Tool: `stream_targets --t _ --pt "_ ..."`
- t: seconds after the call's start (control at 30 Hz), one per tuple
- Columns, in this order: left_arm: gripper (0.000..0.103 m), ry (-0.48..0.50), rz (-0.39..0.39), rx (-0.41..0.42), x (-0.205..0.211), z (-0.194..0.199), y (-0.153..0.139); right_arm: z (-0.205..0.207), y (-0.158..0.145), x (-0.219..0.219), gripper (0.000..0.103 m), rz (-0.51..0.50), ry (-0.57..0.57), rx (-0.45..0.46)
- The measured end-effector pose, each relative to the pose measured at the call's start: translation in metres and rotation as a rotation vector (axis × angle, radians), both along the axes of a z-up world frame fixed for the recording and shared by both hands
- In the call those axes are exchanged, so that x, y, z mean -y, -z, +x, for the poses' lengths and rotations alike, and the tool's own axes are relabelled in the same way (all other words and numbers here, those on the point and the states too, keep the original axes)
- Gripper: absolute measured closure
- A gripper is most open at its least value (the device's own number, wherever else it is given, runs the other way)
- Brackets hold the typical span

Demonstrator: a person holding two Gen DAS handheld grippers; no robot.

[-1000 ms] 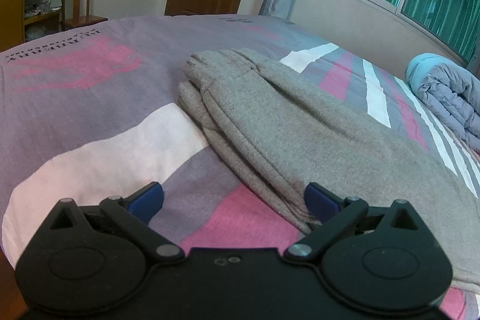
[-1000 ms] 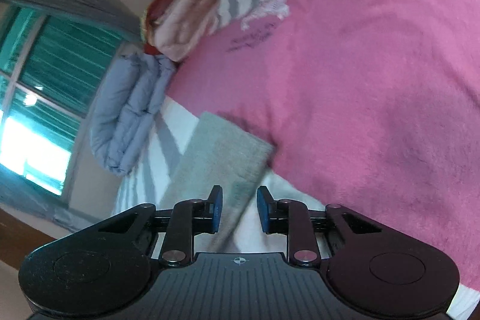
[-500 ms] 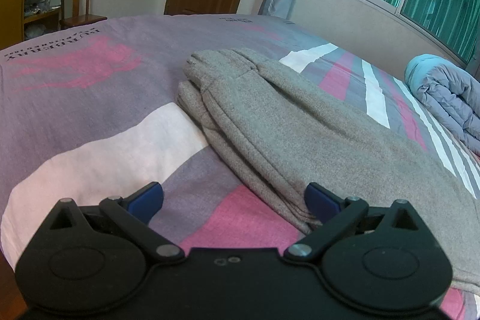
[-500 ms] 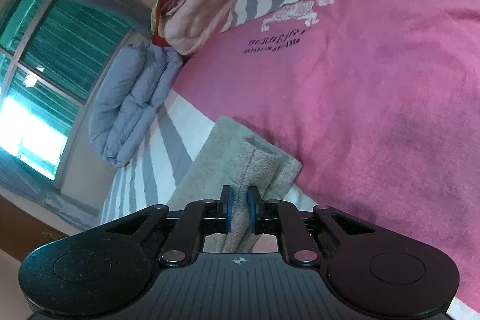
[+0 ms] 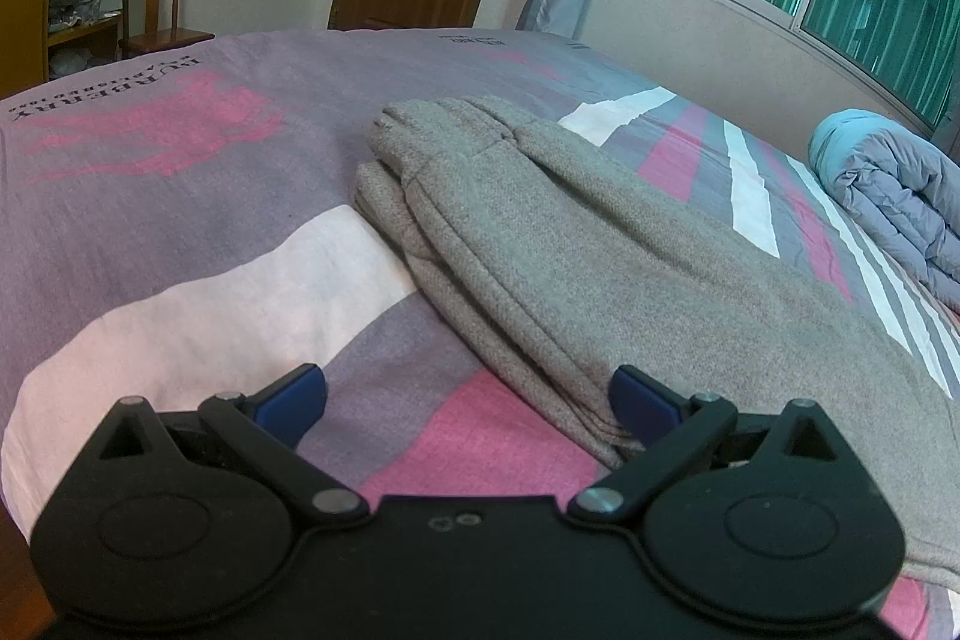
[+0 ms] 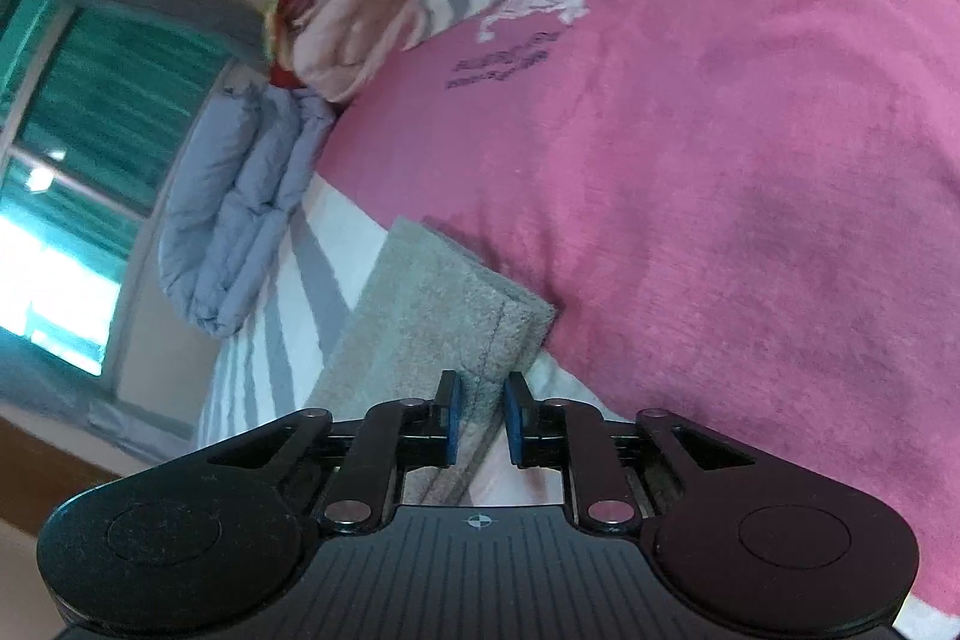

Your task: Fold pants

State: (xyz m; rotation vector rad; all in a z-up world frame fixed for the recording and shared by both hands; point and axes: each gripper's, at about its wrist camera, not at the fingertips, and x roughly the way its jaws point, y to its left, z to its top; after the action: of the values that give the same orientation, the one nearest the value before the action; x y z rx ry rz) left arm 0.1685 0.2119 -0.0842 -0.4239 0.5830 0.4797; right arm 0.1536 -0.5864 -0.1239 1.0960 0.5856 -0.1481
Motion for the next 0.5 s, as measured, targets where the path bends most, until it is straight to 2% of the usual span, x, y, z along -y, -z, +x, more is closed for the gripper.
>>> stream_targets --t 0.07,0.13,0.2,0.23,0.27,0.3,0.37,0.4,0.5 --pt "0.007 0.000 0.001 0.000 0.000 0.000 0.000 0.003 -0.011 -0.005 0.097 -0.072 -0.034 0.032" --pt "0.007 0.000 0.000 0.000 0.000 0.000 0.000 0.000 -0.032 -0.010 0.097 -0.127 -0.049 0.130" --pt "0.007 -0.001 0.000 0.000 0.000 0.000 0.000 -0.010 -0.050 -0.010 0.097 -0.106 -0.034 0.291" --pt "0.007 -0.001 0.000 0.000 0.000 0.000 0.000 -0.013 -0.054 -0.010 0.097 -0.105 -0.028 0.344" --pt "0.007 -0.002 0.000 0.000 0.000 0.000 0.000 -0.013 -0.051 -0.010 0.097 -0.103 -0.023 0.352" --pt "0.007 -0.001 0.000 0.000 0.000 0.000 0.000 -0.009 -0.042 -0.008 0.097 -0.090 -0.020 0.318" --pt "0.007 0.002 -0.001 0.001 0.000 0.000 0.000 0.004 -0.008 0.001 0.097 -0.023 -0.016 0.126" --pt "0.007 0.003 -0.002 0.002 0.000 0.000 -0.001 0.005 0.008 0.005 0.097 0.023 -0.017 0.078" --pt "0.007 0.002 -0.004 0.002 0.000 0.000 -0.001 -0.005 0.021 0.011 0.095 0.095 -0.006 0.104"
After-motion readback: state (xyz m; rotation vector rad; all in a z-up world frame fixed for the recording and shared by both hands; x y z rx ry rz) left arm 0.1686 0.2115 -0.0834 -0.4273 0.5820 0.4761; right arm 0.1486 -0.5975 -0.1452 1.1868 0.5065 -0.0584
